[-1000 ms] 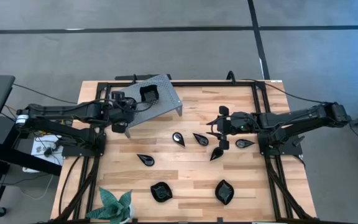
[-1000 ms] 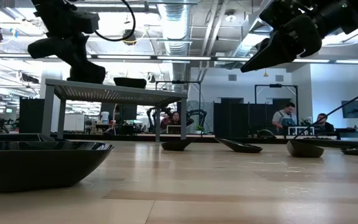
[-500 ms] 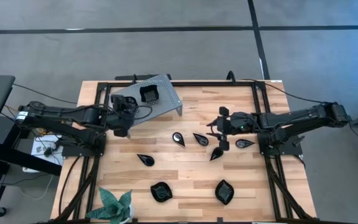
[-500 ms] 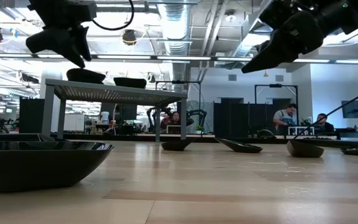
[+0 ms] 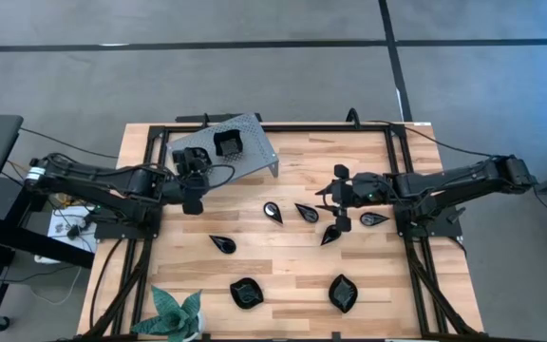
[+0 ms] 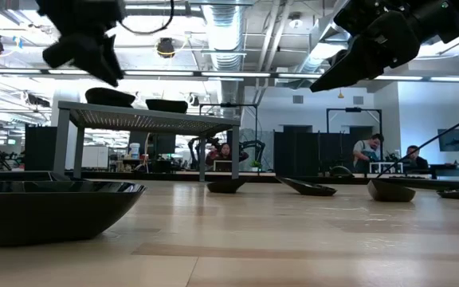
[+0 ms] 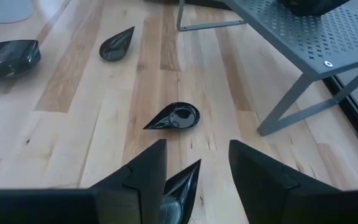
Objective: Pick & Place Mini shaped plates
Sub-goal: Stack the black leaf-shaped plate on top of the black leaf-shaped plate on the shelf
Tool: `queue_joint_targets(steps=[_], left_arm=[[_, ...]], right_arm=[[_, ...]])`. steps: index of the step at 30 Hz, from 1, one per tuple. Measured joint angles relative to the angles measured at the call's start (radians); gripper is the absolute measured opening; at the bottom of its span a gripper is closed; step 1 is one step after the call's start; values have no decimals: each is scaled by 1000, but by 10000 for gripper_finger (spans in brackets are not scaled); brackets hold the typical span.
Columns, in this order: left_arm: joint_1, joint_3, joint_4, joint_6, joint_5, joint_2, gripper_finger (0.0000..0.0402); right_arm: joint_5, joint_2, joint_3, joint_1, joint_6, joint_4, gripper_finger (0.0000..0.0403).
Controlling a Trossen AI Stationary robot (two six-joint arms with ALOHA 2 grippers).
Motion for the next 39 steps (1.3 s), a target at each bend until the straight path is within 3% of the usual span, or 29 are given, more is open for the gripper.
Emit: queue_joint_targets(steps=[6, 12, 17, 25, 33, 39], left_arm=[[11, -43, 41, -37, -6, 0, 154], [22, -43, 67, -40, -3, 0, 117], [84, -43, 65, -58, 92, 0, 85], [170, -43, 72, -50, 99, 0, 64], [164, -43, 81, -21, 100, 0, 10], [59, -43, 224, -20, 100, -1, 8]], right_arm=[[3, 0, 0, 0, -55, 1, 166], [3, 0, 0, 0, -60, 1, 169], [2, 0, 0, 0, -59, 2, 166], [2, 0, 0, 0, -59, 9, 168], [2, 0, 0, 0, -58, 9, 166], [2, 0, 0, 0, -40, 9, 166]])
